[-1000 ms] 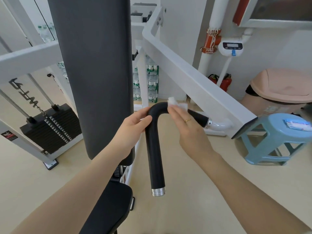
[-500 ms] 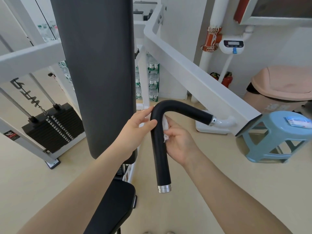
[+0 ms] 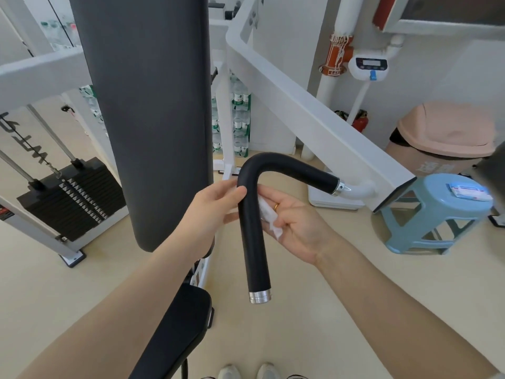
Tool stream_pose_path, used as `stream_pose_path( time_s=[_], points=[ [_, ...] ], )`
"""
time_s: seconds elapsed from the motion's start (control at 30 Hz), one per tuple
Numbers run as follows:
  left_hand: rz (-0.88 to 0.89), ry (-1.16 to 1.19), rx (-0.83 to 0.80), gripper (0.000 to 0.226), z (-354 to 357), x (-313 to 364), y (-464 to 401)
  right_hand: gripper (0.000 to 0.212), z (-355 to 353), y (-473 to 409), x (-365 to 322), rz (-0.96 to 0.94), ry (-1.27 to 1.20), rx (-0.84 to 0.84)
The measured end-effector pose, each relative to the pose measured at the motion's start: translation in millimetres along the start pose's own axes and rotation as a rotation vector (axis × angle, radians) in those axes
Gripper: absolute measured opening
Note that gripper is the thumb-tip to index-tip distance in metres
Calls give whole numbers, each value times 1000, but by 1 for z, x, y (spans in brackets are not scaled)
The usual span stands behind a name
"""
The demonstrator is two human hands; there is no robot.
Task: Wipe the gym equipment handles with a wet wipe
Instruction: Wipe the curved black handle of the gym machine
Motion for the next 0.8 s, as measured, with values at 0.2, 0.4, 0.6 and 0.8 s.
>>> stream_pose_path(
  time_s=[0.2, 0.4, 0.6, 0.8],
  points=[
    [-4, -49, -26, 20, 1, 2, 0, 55, 3, 33, 32, 330, 277, -70],
    [25, -77, -9, 18, 2, -1, 7, 45, 16, 23, 34, 156, 169, 190],
    [23, -46, -4, 20, 3, -3, 9, 62, 11, 55, 60, 292, 330, 142],
    [19, -6, 51, 21, 2, -6, 13, 47, 24, 33, 37, -242, 727, 313]
  ],
)
Point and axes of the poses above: each hand's wrist, its own y-axis away from the middle knuckle, its own z-axis out of the palm, x = y × z, the point moved 2 cm from there along -y, towards the middle knuckle, and after that the axes turned 1 degree about -x, right-handed, at the moved point
